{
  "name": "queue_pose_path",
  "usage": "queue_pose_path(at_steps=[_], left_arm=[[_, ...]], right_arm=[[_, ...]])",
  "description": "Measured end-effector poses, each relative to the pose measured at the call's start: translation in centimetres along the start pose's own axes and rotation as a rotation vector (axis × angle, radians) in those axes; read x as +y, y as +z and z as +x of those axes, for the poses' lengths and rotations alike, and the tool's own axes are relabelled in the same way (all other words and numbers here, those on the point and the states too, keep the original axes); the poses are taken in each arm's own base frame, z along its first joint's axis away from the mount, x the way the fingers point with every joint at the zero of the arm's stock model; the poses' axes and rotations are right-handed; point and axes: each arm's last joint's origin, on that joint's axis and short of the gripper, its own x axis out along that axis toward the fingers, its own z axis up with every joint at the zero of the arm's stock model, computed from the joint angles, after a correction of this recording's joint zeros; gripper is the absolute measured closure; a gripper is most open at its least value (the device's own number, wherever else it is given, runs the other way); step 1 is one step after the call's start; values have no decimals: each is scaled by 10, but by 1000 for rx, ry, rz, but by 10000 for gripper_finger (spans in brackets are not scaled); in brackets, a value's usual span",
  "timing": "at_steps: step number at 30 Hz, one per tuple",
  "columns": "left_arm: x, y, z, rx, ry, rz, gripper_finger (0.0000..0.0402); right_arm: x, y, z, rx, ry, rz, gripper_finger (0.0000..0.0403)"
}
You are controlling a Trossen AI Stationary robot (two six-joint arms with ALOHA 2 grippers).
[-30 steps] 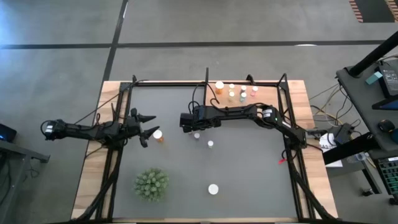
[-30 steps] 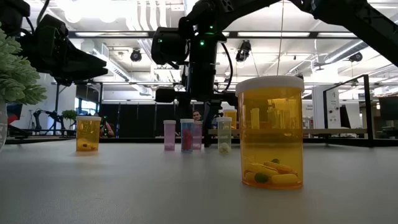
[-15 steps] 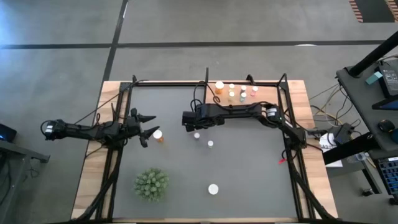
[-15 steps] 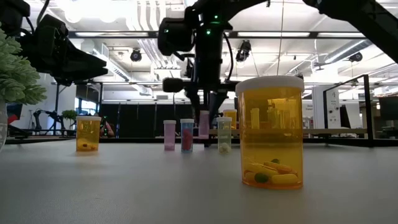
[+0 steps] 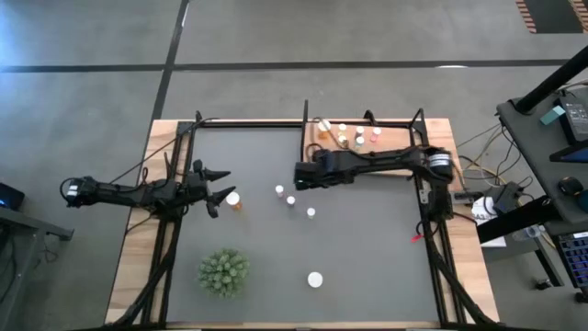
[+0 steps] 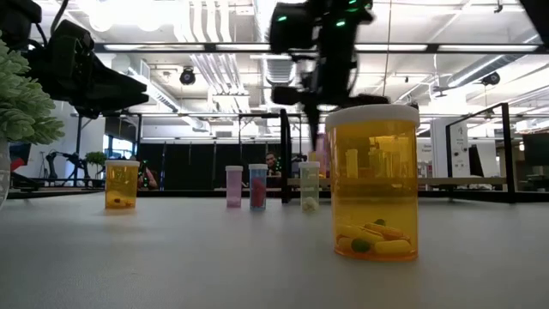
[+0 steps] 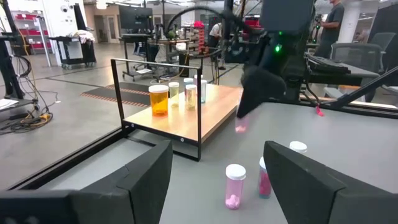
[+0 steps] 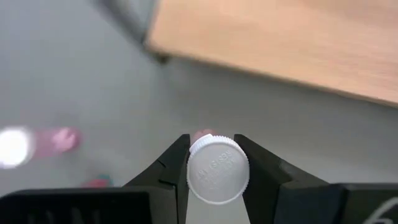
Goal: Pick and place medicine bottles onto shelf by color
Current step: Put the right pink pill bottle on the shelf aligned with the other pink pill bottle
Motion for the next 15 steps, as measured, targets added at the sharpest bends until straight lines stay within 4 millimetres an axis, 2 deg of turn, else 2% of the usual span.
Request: queue_pose_path(at_steps=[8,15], left_arm=[[0,0,0,-1,0,0,164],[0,0,0,0,0,0,164]], right_arm=[[-66,-2,-20,-75,-51,212,306],[-112,12,-19,-102,-97,345,305]])
